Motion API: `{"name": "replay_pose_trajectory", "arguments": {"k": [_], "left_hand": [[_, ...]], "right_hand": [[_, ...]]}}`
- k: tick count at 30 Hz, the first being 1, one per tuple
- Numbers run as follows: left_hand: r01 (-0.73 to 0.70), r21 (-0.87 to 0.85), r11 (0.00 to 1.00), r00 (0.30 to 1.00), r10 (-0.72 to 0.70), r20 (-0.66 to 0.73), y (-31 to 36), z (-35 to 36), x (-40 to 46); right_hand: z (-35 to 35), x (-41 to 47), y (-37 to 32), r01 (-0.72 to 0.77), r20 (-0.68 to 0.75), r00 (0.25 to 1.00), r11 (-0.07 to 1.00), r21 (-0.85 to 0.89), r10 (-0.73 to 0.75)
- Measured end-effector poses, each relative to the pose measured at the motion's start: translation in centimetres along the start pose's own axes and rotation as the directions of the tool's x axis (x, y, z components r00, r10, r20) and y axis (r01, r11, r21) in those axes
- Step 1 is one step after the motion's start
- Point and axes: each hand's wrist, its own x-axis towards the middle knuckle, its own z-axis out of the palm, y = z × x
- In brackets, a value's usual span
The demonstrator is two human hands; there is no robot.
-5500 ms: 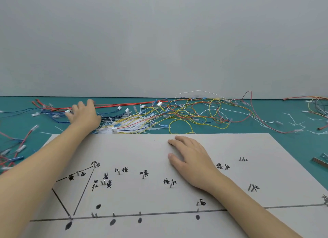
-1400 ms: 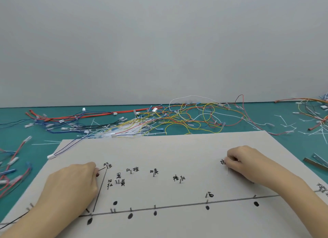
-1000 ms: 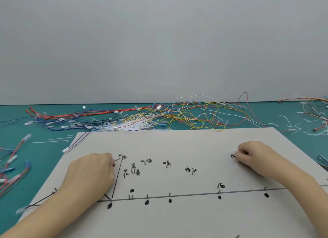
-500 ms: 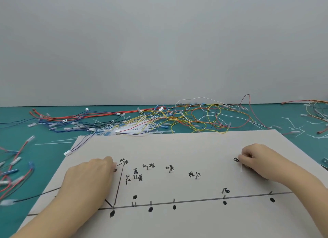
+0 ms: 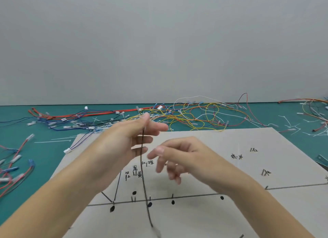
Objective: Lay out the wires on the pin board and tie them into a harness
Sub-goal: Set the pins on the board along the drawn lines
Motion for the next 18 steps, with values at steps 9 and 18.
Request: {"name": "replay_pose_trajectory", "arguments": {"k": [9, 18], "left_hand": [[0.033, 0.196, 0.980, 0.997, -0.019, -0.076, -3.1, -1.3, 1.6], [-0.054, 0.378, 0.924, 0.986, 0.109, -0.127, -5.5, -3.9, 2.1]], "right_hand": [[2.8, 1.1, 1.8, -0.173, 0.166, 0.978, 0.943, 0.285, 0.129], [3.8, -0.6, 2.6, -0.226, -0.012, 0.974, 0.970, -0.088, 0.225]]}}
